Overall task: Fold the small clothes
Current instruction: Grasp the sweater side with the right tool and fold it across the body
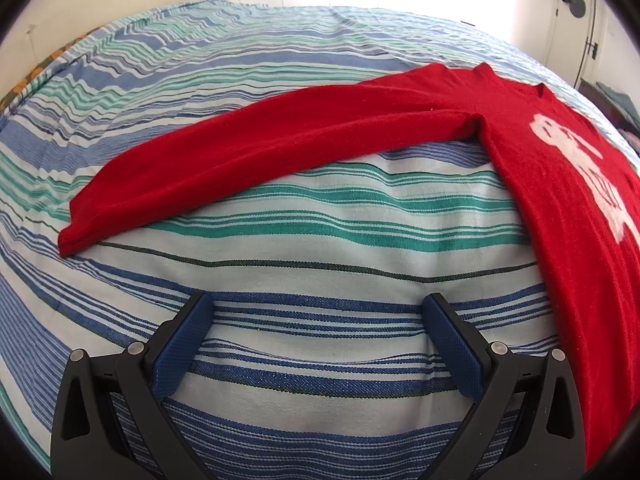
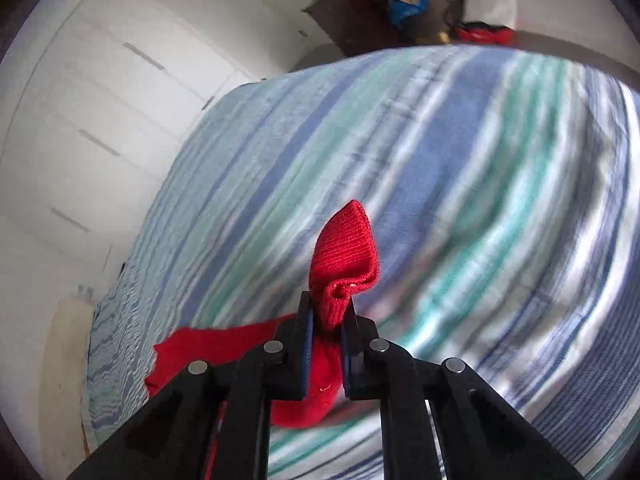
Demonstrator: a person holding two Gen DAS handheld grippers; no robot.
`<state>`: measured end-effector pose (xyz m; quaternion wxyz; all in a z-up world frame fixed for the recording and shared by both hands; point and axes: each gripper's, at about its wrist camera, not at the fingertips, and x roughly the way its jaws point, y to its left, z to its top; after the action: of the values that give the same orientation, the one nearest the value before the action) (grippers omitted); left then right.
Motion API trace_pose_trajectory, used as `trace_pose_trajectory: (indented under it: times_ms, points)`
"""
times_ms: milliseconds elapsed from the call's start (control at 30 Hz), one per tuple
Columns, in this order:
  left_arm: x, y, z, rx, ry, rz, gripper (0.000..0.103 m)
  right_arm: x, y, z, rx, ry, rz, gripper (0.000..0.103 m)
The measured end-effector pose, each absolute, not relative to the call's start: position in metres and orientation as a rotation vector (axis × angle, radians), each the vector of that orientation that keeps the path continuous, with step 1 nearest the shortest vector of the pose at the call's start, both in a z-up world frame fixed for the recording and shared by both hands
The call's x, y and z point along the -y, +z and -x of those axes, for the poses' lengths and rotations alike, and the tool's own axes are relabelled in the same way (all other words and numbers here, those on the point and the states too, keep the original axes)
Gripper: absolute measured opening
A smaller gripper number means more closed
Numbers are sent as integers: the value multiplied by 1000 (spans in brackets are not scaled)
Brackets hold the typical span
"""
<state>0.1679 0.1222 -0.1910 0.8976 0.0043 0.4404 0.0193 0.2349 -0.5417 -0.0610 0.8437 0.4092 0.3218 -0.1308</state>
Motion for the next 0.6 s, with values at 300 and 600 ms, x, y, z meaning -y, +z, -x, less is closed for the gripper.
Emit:
trace_pose_trajectory:
  times_ms: [300,600]
  points:
    - [-122,-191,-168,-912,41,-9,103,259,20,-378,-723,415,-600,14]
    - [-122,-191,-167,-913,45,-13,103,216,-55,-418,-948,529,-736,61]
